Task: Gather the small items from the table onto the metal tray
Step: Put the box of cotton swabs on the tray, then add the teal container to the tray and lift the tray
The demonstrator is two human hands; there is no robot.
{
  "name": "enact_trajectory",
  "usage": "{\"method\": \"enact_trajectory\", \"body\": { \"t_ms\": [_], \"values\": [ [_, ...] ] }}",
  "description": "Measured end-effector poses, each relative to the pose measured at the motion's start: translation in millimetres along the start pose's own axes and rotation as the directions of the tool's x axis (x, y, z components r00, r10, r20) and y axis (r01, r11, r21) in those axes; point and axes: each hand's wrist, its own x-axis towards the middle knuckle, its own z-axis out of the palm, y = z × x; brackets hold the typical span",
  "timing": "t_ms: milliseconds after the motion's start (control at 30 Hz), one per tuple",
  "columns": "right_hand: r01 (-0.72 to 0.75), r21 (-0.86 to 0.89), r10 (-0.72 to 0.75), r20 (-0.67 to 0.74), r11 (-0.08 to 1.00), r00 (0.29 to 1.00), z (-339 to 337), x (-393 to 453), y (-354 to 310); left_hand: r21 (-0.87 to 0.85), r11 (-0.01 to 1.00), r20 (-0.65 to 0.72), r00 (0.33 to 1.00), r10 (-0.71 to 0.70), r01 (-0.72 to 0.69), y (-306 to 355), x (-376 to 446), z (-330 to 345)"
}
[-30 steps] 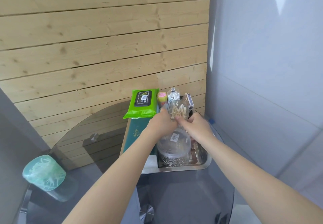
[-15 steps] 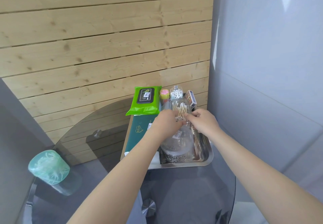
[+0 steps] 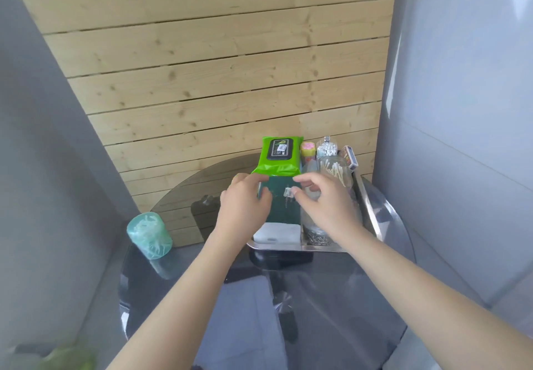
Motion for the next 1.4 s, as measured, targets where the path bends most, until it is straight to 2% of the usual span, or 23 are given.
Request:
{"method": "enact_trajectory", "body": {
  "t_ms": [133,233,367,467,567,933,1133,1233,1400],
  "values": [
    [0.034,0.069,-0.040,0.094,0.997,0.995,33.2,-11.8,-28.7,0.115,0.987,-0.143,0.985,-0.098,0.115,-40.3,-13.3,-30.8],
    [0.048,0.078,-0.058,0.131,0.996,0.990,52.1,-16.6,-42.6,0.205,0.966,-0.185,0.975,-0.120,0.157,-64.8,-25.1,-40.3],
    [0.099,0.060,-0.108,0.170,0.993,0.979,76.7,-26.7,-54.3,0.407,0.875,-0.260,0.952,-0.163,0.261,-100.4,-33.4,-56.1],
    [0.129,0.017,-0.130,0.229,0.991,0.965,91.3,-37.4,-52.4,0.485,0.776,-0.238,0.915,-0.326,0.403,-133.5,-30.8,-66.1],
    [0.141,-0.003,-0.135,0.268,0.990,0.954,96.7,-43.3,-49.9,0.382,0.796,-0.152,0.881,-0.448,0.470,-151.8,-29.5,-67.3],
    [0.125,0.024,-0.127,0.274,0.992,0.953,94.9,-42.4,-48.5,0.086,0.917,-0.135,0.917,-0.375,0.388,-140.9,-29.6,-66.6],
    [0.036,0.123,-0.067,0.262,0.992,0.963,73.0,-33.9,-52.8,-0.138,0.976,-0.156,0.969,-0.190,0.170,-85.7,-32.3,-68.5],
    [0.032,0.187,-0.087,0.294,0.982,0.952,53.4,-27.2,-51.9,-0.240,0.970,-0.095,0.994,-0.055,0.031,-58.2,-33.4,-63.2],
    [0.000,0.296,-0.106,0.342,0.955,0.934,18.8,-20.2,-36.9,-0.335,0.937,-0.007,0.995,0.101,-0.097,-23.5,-26.8,-37.2]
  ]
}}
